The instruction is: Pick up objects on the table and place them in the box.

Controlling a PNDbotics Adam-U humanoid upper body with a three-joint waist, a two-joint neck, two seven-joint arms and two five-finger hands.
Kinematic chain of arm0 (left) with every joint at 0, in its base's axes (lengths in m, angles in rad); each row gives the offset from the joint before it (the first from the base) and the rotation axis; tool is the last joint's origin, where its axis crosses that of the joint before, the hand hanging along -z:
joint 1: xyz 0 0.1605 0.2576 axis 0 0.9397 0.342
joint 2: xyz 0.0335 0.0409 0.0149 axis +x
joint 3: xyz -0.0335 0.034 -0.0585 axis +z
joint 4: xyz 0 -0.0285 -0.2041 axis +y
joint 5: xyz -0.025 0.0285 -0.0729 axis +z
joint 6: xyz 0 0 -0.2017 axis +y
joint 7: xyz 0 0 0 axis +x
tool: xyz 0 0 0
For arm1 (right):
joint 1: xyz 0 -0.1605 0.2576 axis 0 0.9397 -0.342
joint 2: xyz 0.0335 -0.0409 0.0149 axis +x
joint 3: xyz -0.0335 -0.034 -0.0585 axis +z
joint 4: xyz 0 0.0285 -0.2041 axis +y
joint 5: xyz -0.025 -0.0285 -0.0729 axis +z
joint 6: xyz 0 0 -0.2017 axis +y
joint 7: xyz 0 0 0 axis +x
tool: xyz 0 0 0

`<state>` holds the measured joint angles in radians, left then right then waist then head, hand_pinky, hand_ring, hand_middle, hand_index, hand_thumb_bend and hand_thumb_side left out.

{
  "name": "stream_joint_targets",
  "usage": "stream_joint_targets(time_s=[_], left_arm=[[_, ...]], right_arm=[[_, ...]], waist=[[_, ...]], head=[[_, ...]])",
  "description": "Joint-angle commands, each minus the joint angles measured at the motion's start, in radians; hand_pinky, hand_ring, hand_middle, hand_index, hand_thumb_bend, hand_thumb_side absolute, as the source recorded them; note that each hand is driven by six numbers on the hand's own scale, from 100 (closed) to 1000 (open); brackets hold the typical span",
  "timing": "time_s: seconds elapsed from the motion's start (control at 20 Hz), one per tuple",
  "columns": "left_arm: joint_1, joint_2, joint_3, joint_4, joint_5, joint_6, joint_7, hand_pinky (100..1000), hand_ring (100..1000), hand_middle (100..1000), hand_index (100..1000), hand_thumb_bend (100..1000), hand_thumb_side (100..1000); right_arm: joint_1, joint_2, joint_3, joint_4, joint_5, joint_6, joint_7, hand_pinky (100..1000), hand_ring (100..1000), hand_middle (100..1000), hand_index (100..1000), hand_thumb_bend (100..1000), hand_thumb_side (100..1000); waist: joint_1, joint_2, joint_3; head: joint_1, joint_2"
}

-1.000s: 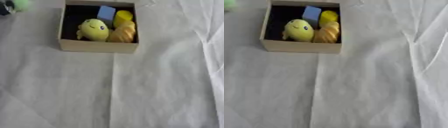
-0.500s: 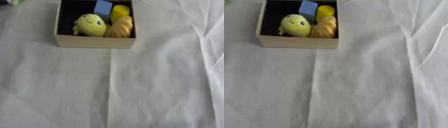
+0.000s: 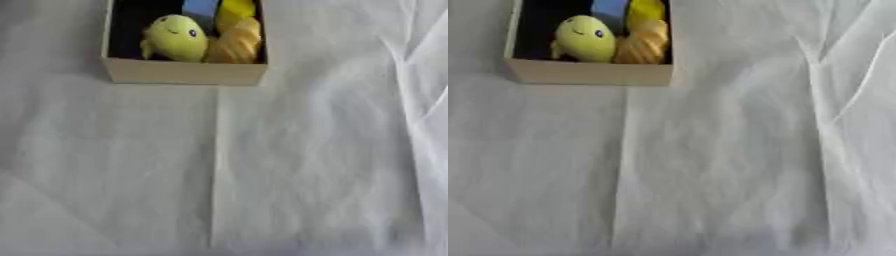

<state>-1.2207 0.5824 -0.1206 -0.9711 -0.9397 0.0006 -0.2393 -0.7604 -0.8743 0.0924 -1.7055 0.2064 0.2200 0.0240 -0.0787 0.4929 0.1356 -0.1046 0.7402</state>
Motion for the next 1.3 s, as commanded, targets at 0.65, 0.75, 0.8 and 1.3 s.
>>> stream_joint_targets(time_s=[0.65,0.75,0.8,1.3], left_arm=[[0.015,0.013,-0.191,-0.342,0.228,-0.054,-0.179,702,639,536,565,139,100],[0.02,0.006,-0.206,-0.363,0.239,-0.051,-0.194,702,638,536,565,137,100],[0.022,0.0,-0.211,-0.37,0.244,-0.05,-0.199,702,638,536,566,138,100],[0.031,-0.04,-0.243,-0.381,0.258,-0.054,-0.232,709,642,540,572,143,100]], right_arm=[[-0.011,-0.017,0.002,0.028,-0.003,0.012,0.006,742,723,687,805,100,538],[-0.013,-0.014,0.005,0.032,-0.001,0.011,0.01,743,724,688,805,100,539],[-0.015,-0.014,0.004,0.034,0.0,0.011,0.01,743,725,689,806,100,541],[-0.031,-0.021,-0.003,0.064,-0.006,0.012,0.01,747,730,694,810,100,549]], waist=[[0.022,-0.172,0.031],[0.023,-0.181,0.03],[0.024,-0.186,0.029],[0.029,-0.22,0.016]], head=[[-0.038,0.03],[-0.037,0.03],[-0.036,0.03],[-0.019,0.03]])
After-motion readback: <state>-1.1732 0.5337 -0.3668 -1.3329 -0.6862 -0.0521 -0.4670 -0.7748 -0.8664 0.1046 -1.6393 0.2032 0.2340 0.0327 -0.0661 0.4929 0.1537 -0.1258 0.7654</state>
